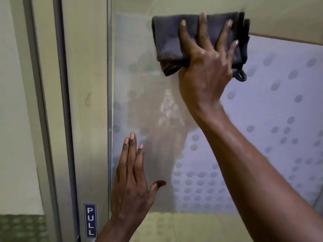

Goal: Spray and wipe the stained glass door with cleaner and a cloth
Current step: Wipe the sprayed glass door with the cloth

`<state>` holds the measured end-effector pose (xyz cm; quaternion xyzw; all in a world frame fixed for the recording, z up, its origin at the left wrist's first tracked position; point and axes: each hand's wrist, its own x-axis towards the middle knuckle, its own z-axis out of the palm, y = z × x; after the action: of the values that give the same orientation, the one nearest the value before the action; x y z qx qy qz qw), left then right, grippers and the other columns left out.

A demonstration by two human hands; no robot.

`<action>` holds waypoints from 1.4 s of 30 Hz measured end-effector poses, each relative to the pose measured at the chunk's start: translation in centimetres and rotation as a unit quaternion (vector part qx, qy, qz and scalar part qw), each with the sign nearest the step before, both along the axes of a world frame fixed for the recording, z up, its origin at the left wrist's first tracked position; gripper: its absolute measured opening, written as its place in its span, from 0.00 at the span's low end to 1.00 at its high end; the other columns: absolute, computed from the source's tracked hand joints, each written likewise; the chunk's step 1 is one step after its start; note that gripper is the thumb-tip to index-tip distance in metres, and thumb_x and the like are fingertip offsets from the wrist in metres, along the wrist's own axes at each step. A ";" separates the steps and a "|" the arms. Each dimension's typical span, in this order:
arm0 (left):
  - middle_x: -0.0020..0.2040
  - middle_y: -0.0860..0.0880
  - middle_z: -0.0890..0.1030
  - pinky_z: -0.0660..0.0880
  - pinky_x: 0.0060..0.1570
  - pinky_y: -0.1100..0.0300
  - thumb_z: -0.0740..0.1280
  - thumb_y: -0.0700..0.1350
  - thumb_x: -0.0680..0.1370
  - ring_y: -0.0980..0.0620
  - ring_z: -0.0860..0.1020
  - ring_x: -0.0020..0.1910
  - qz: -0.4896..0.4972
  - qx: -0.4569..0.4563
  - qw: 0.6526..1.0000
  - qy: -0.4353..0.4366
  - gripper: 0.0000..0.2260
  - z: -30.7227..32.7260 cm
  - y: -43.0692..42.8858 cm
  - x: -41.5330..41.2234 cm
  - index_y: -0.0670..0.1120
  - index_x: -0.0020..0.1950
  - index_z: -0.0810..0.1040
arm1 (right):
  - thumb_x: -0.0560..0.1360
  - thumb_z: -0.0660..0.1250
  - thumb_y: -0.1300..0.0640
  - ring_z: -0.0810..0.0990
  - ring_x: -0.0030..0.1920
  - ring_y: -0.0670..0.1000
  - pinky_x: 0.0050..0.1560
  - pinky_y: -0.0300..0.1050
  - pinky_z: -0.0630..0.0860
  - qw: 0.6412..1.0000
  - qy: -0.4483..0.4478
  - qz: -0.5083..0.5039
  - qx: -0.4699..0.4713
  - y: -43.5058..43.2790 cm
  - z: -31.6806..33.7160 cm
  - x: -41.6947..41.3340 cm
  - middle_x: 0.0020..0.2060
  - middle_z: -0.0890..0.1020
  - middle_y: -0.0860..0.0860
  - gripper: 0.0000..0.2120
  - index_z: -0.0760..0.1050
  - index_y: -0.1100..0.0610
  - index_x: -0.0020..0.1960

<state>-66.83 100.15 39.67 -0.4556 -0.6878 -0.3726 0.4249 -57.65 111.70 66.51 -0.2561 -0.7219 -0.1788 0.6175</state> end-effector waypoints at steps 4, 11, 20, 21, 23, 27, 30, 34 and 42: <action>0.89 0.36 0.57 0.58 0.88 0.47 0.70 0.68 0.79 0.35 0.57 0.89 0.013 -0.008 1.000 0.010 0.49 -0.5 0.0 -0.1 0.34 0.85 0.62 | 0.82 0.60 0.66 0.52 0.86 0.72 0.84 0.76 0.54 0.999 -0.007 -0.030 0.014 -1.0 -4.0 -0.8 0.87 0.60 0.52 0.36 0.61 0.42 0.86; 0.89 0.34 0.56 0.59 0.87 0.42 0.79 0.66 0.74 0.33 0.56 0.89 0.007 0.027 1.000 0.007 0.54 -1.4 -0.8 -1.0 0.34 0.85 0.59 | 0.80 0.65 0.71 0.56 0.85 0.72 0.80 0.76 0.63 1.000 -0.017 -0.011 0.001 -2.3 -19.3 -0.4 0.85 0.65 0.54 0.37 0.66 0.46 0.84; 0.89 0.34 0.59 0.58 0.87 0.44 0.70 0.68 0.75 0.33 0.59 0.89 0.000 0.016 1.000 0.012 0.51 -2.1 -1.3 -2.3 0.34 0.85 0.61 | 0.84 0.64 0.53 0.58 0.84 0.74 0.82 0.76 0.59 0.999 -0.001 0.023 0.022 -2.2 -6.2 -1.6 0.84 0.68 0.54 0.26 0.70 0.44 0.82; 0.89 0.34 0.59 0.58 0.88 0.45 0.70 0.68 0.76 0.33 0.59 0.89 0.003 0.015 1.000 0.014 0.51 -2.1 -1.2 -2.3 0.34 0.85 0.61 | 0.85 0.61 0.50 0.57 0.85 0.73 0.83 0.76 0.57 1.000 -0.004 0.020 0.017 -2.3 -3.8 -1.8 0.85 0.66 0.53 0.26 0.68 0.43 0.83; 0.89 0.35 0.59 0.57 0.88 0.46 0.69 0.69 0.76 0.33 0.58 0.89 0.006 0.016 1.000 0.015 0.50 -2.1 -1.2 -2.4 0.34 0.85 0.61 | 0.86 0.59 0.46 0.54 0.86 0.73 0.84 0.76 0.54 1.000 -0.006 0.008 0.006 -2.5 -0.6 -2.4 0.86 0.64 0.52 0.26 0.65 0.41 0.84; 0.89 0.36 0.59 0.56 0.89 0.48 0.72 0.69 0.77 0.35 0.58 0.89 -0.005 0.042 0.999 0.015 0.51 -1.9 -1.4 -2.9 0.35 0.85 0.60 | 0.87 0.58 0.55 0.51 0.86 0.73 0.84 0.78 0.53 1.000 -0.009 -0.007 0.010 -3.1 -1.6 -3.3 0.87 0.62 0.52 0.27 0.63 0.42 0.85; 0.89 0.36 0.59 0.56 0.89 0.48 0.77 0.68 0.73 0.35 0.59 0.89 0.015 0.055 0.998 0.021 0.54 -1.9 -1.6 -3.5 0.35 0.86 0.60 | 0.85 0.60 0.60 0.51 0.86 0.73 0.83 0.79 0.53 0.999 -0.038 0.012 0.025 -3.7 -7.9 -3.7 0.87 0.62 0.54 0.30 0.63 0.46 0.85; 0.90 0.37 0.58 0.56 0.89 0.49 0.75 0.67 0.77 0.35 0.59 0.89 0.000 0.060 0.998 0.009 0.51 -2.6 -1.7 -3.6 0.34 0.86 0.60 | 0.88 0.49 0.61 0.55 0.86 0.72 0.80 0.77 0.60 0.997 -0.051 0.056 0.007 -5.1 -18.1 -3.5 0.85 0.65 0.55 0.27 0.66 0.47 0.84; 0.89 0.37 0.59 0.58 0.89 0.48 0.80 0.65 0.72 0.37 0.59 0.89 0.006 0.049 0.999 0.013 0.56 -2.7 -2.2 -3.7 0.36 0.87 0.58 | 0.83 0.68 0.55 0.60 0.83 0.75 0.79 0.79 0.62 0.998 -0.044 0.039 0.005 -5.4 -14.7 -3.2 0.82 0.70 0.55 0.26 0.74 0.47 0.80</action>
<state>-70.54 97.95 36.95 -0.4348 -0.6658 -0.3971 0.4582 -60.81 106.26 51.84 -0.2164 -0.7569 -0.1688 0.5931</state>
